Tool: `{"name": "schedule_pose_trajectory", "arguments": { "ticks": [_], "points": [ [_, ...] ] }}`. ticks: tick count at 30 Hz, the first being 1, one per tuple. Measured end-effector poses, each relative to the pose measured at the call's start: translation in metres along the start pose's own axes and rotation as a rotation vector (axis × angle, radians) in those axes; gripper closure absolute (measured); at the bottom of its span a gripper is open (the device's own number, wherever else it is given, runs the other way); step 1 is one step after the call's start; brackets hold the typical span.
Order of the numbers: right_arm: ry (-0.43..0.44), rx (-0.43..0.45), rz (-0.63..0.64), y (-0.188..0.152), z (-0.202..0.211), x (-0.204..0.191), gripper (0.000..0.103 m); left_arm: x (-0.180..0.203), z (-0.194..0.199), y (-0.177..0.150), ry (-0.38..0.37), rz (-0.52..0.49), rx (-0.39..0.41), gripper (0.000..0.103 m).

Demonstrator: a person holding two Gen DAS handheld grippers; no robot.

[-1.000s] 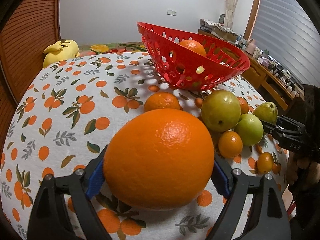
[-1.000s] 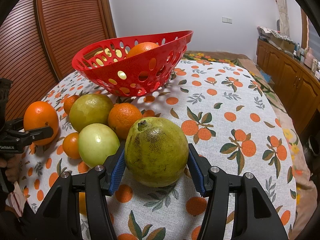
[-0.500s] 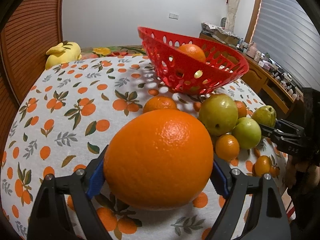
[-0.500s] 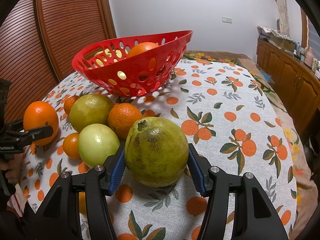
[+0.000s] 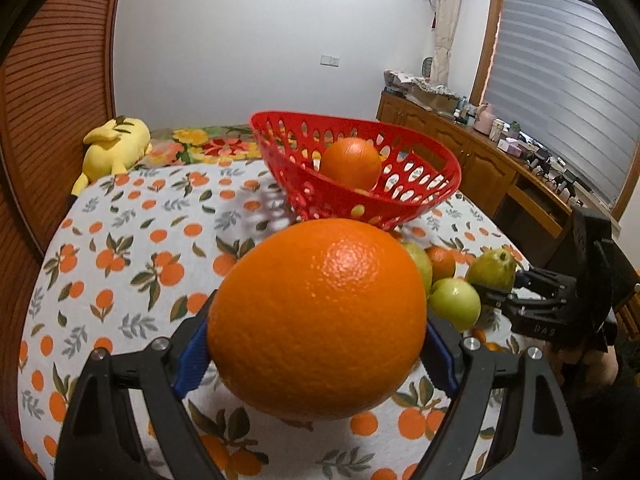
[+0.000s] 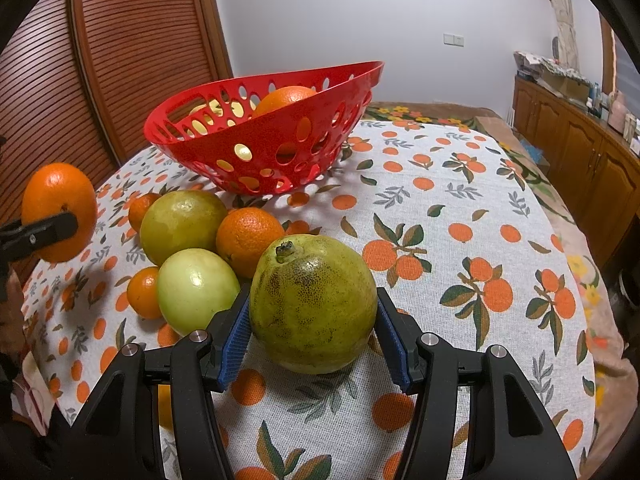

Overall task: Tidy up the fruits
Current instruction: 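Lift and carry the pomelo and large orange over the red basket with both tools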

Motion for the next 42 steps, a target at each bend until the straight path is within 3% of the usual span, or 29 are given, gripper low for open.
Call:
{"name": "schedule_pose_trajectory", "arguments": {
  "ticks": [13,29,42],
  "points": [
    [0.007,0.041,0.034,0.02,0.016,-0.004,0.044,0.012,0.005,0.032,-0.007,-0.037,0.049,0.017],
    [0.047,0.151,0.146,0.104,0.046,-0.04,0.044,0.022,0.002,0.07,-0.018,-0.074,0.084,0.017],
    [0.072,0.128,0.207,0.13,0.012,-0.052,0.044,0.023,-0.012,0.09,-0.019,-0.107,0.095,0.017]
  ]
}}
Point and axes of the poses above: each gripper's, at about its wrist camera, not at the fingertips, and z roughly against the way its jaws point, x to its right, y to its top, the point moved 8 cm from there along -z, roughly the way its jaws point, and after that the axes turned 5 degrees about x, right-handed, at the moved point
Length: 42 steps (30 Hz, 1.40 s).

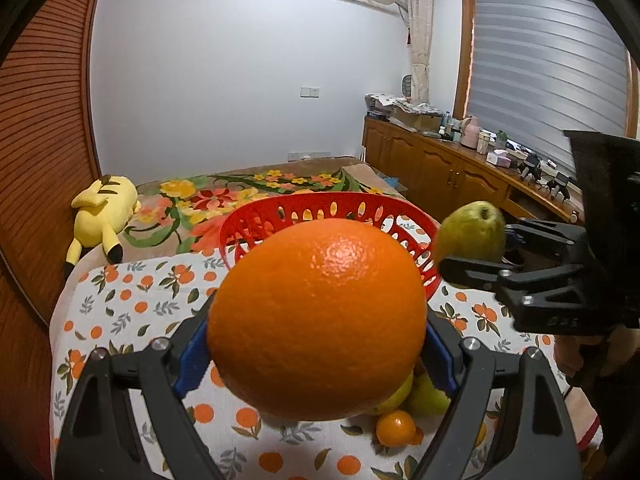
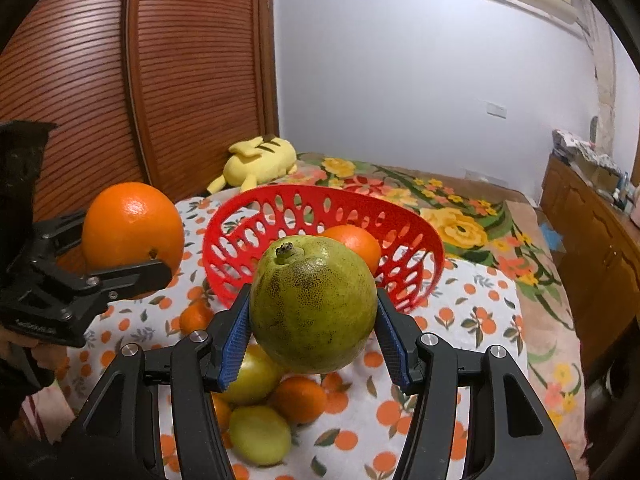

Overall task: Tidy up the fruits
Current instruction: 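Lift and carry the pomelo and large orange over the red basket with both tools, then lower the pomelo into the basket with the right tool while the left tool lowers the orange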

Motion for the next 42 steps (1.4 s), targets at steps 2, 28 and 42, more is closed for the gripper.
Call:
{"name": "schedule_pose_trajectory", "arguments": {
  "ticks": [2,28,42],
  "points": [
    [0.001,-0.011,0.006,0.0,-0.009,0.003,0.044,0.0,-0.006,0.001,-0.004,-0.001,-0.003,0.017],
    [0.051,-0.158,0.029,-0.015,-0.076,0.016,0.044,-0.011,-0.085,0.02,-0.032,-0.021,-0.064,0.017],
    [0.052,-0.119,0.018,-0.004,-0.076,0.021,0.044,-0.013,-0.099,0.011,-0.019,-0.02,-0.095,0.016]
  ]
}}
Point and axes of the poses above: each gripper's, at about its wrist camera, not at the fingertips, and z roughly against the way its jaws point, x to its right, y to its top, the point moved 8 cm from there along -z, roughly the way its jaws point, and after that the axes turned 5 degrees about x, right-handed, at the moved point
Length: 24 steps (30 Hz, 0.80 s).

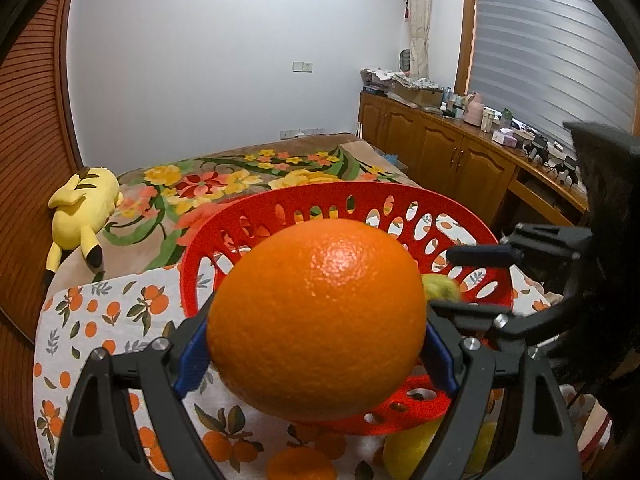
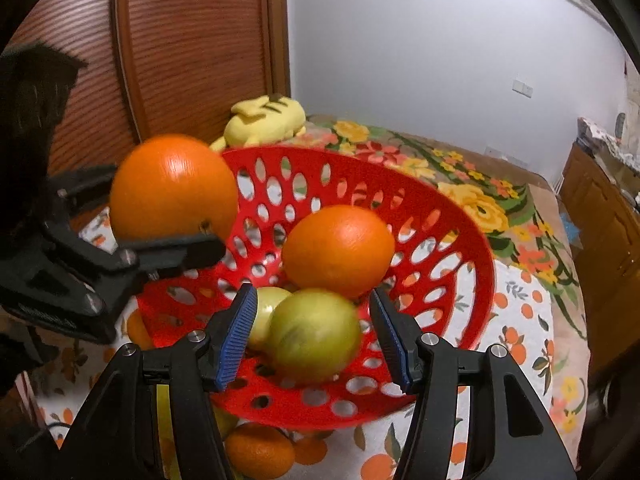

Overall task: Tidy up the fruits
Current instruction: 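Lower the pomelo into the basket with the right tool while the left tool lowers the orange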

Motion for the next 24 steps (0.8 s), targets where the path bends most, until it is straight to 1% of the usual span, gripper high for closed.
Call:
{"name": "schedule_pose_trajectory", "arguments": {
  "ticks": [5,9,14,19,24],
  "points": [
    [-0.012,0.027,-0.014,0.006,0.009,0.006,0.044,0.0,-0.004,-0.004,0.004,-0.008,-0.009,0.016],
    [-0.02,0.055,-0.024,0.01,0.022,0.01,0.044,0.002,-0.008,-0.005,0.022,-0.027,-0.021,0.016],
    [-0.025,0.076,-0.033,0.012,0.033,0.011,0.044,0.009,-0.016,-0.008,0.016,-0.048,-0.05,0.016],
    [-0.025,0.082,-0.032,0.011,0.039,0.009,0.044,0.014,-0.022,-0.01,0.057,-0.086,-0.069,0.016],
    [-0.022,0.09,-0.039,0.01,0.045,0.009,0.042,0.013,-0.025,-0.009,0.072,-0.085,-0.079,0.016]
  ]
}}
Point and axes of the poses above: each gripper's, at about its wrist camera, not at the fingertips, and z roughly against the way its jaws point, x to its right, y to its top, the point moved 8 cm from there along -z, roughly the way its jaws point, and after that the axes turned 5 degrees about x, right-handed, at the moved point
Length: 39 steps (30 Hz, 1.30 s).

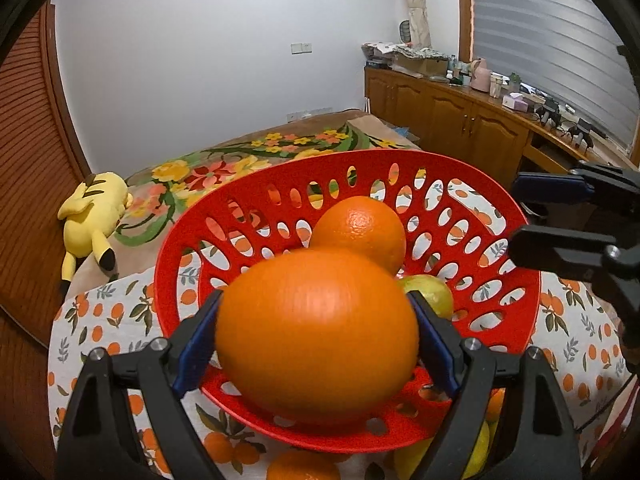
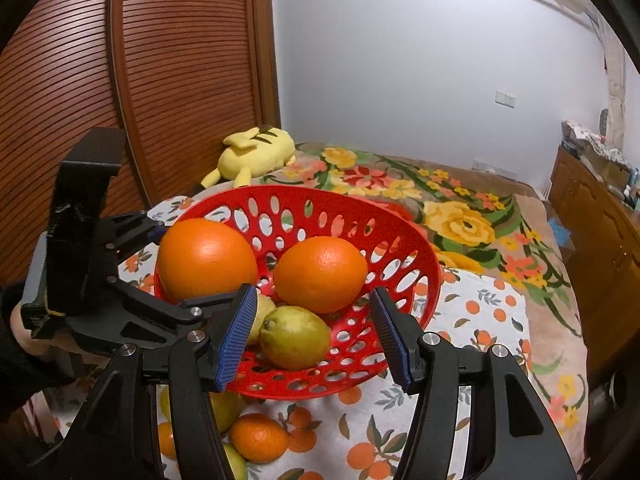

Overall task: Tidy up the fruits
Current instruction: 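Lower the pomelo into the basket with the right tool while the left tool lowers the orange, then open both tools to release the pomelo and large orange into the basket, then move the right tool to a small orange while the left tool approaches the fruit pile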

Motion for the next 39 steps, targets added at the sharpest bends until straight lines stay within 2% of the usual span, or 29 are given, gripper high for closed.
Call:
{"name": "schedule_pose_trajectory", "arguments": {
  "ticks": [4,8,16,31,39],
  "points": [
    [0.001,0.006,-0.005,0.0,0.004,-0.001,0.041,-0.008,0.014,0.015,0.005,0.026,0.073,0.015],
    [0.0,0.011,-0.011,-0.001,0.011,-0.002,0.041,-0.013,0.03,0.025,0.012,0.04,0.107,0.015],
    [-0.007,0.049,-0.039,-0.007,0.041,-0.011,0.036,-0.014,0.07,0.019,-0.004,0.073,0.158,0.015],
    [-0.04,0.04,-0.138,-0.071,0.078,-0.031,0.035,0.011,0.121,-0.057,-0.028,0.11,0.131,0.015],
    [-0.056,0.008,-0.16,-0.108,0.082,-0.04,0.035,0.019,0.122,-0.102,-0.036,0.128,0.081,0.015]
  ]
}}
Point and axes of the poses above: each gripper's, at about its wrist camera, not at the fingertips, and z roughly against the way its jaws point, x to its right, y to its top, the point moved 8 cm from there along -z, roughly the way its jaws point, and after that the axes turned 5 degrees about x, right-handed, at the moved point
